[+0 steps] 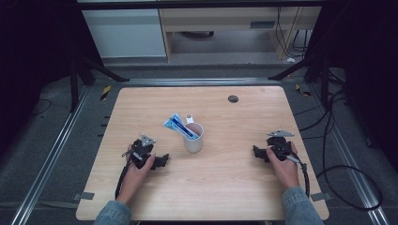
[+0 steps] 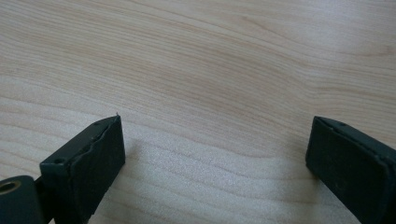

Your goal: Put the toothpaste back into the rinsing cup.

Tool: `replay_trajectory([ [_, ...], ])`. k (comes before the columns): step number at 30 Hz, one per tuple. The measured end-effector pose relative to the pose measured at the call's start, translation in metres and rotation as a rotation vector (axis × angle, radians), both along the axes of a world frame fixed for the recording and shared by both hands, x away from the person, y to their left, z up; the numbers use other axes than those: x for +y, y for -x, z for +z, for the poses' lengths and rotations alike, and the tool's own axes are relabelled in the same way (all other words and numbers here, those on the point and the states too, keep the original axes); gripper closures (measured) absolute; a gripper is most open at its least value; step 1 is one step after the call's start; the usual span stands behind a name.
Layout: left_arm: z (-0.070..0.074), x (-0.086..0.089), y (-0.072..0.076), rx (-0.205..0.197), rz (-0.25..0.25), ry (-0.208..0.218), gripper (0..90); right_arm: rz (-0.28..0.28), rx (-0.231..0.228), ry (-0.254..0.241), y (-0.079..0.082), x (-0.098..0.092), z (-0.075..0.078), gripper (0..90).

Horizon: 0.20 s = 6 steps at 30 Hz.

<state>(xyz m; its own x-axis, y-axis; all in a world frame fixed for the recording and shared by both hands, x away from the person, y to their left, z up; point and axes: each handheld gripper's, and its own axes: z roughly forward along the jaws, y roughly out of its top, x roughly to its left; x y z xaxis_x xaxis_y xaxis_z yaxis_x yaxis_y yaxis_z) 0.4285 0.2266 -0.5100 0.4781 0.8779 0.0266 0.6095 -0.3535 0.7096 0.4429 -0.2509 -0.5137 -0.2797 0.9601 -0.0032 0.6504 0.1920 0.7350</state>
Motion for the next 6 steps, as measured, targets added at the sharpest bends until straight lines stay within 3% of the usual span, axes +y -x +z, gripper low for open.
replay_trajectory([
  [6,0.0,0.0002,0.0007,-0.001,0.001,-0.003,0.0,-0.027,0.004,-0.001,0.0022,0.0017,-0.0003,3.2],
])
